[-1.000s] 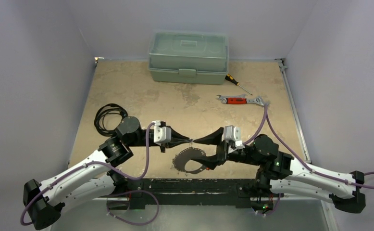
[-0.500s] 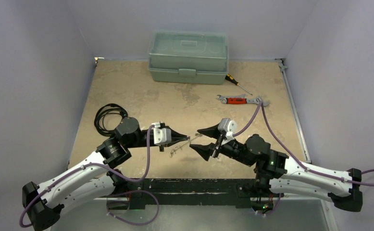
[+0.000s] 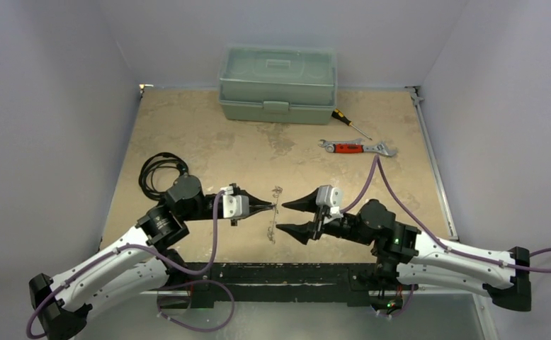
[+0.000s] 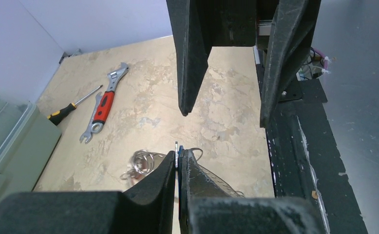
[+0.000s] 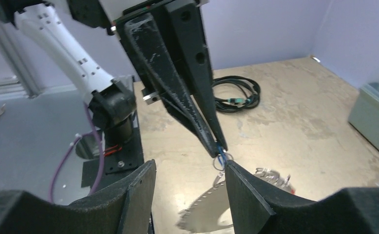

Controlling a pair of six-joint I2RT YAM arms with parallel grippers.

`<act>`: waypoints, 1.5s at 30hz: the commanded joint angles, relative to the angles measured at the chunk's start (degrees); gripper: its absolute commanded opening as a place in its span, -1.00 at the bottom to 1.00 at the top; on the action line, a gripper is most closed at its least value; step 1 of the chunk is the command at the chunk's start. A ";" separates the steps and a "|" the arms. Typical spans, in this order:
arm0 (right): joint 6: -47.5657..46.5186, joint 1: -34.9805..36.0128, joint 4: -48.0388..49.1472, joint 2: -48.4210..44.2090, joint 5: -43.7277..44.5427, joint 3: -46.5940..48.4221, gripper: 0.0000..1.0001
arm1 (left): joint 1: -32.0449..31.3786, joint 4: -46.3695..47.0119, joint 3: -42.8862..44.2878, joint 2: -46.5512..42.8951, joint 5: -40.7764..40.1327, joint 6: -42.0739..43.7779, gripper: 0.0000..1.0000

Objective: Put the keys on the keyring

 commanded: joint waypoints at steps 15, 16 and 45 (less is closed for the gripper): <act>-3.70 -20.06 3.78 7.02 -39.43 6.66 0.02 | 0.18 -10.44 8.20 -2.75 10.62 5.77 -1.00; -4.22 -20.07 2.96 8.04 -41.94 7.45 0.02 | 0.17 -10.85 8.69 -2.47 11.62 5.87 -1.00; -3.51 -20.43 5.85 16.78 -52.26 8.09 0.05 | 0.19 -13.93 15.12 -0.94 7.64 9.79 -1.00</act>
